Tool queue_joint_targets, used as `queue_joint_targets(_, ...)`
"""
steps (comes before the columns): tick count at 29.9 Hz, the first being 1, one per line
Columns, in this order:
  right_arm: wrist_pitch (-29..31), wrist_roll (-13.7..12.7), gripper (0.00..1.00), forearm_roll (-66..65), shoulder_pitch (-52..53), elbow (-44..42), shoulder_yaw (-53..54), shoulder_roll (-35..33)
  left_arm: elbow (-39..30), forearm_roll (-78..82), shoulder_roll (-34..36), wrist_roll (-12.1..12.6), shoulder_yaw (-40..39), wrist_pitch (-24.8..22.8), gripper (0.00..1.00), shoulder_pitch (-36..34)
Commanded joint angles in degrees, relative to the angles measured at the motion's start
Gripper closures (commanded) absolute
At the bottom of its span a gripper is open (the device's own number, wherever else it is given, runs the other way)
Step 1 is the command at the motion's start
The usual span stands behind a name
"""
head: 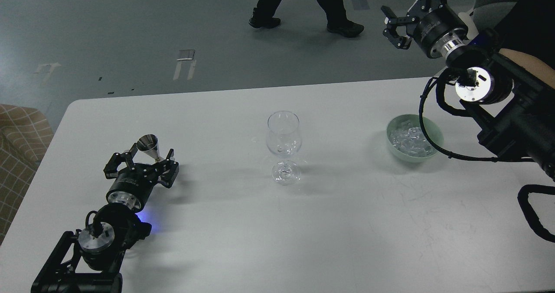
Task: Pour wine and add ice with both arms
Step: 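Close the left gripper around the steel jigger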
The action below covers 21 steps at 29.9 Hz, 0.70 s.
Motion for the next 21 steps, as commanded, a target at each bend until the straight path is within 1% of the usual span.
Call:
queue_joint_targets(1, -0.1, 0.1, 0.0, 0.0, 0.1, 0.0, 0.0, 0.1, 0.0, 2.7, 0.0, -1.6, -0.1, -0.1, 0.43, 0.0)
queue_joint_targets(3, -0.1, 0.1, 0.0, 0.0, 0.1, 0.0, 0.0, 0.1, 0.0, 2.8, -0.1, -2.1, -0.1, -0.1, 0.44, 0.0)
queue_joint_targets(6, -0.1, 0.1, 0.0, 0.0, 0.0, 0.0, 0.0, 0.1, 0.1, 2.9, -0.1, -2.1, -0.1, -0.1, 0.44, -0.1)
queue_joint_targets(9, -0.1, 0.1, 0.0, 0.0, 0.0, -0.1, 0.0, 0.0, 0.8, 2.9, -0.3, -2.1, -0.2, -0.2, 0.46, -0.1)
queue_joint_targets(16, -0.1, 0.1, 0.0, -0.1, 0.0, -0.1, 0.0, 0.0, 2.4, 2.8, -1.3, -2.0, -0.2, -0.6, 0.46, -1.3)
queue_joint_targets(17, -0.1, 0.1, 0.0, 0.0, 0.0, -0.1, 0.0, 0.0, 2.4, 2.9, -1.6, -2.1, -0.2, -0.6, 0.47, -1.3)
queue_joint_targets(19, -0.1, 0.1, 0.0, 0.0, 0.0, -0.1, 0.0, 0.0, 2.5, 2.8, -2.1, -2.1, -0.2, -0.8, 0.54, -1.8)
queue_joint_targets(21, -0.1, 0.1, 0.0, 0.0, 0.0, -0.1, 0.0, -0.1, 2.6, 2.8, -2.2, -2.1, -0.2, -0.9, 0.55, -2.0)
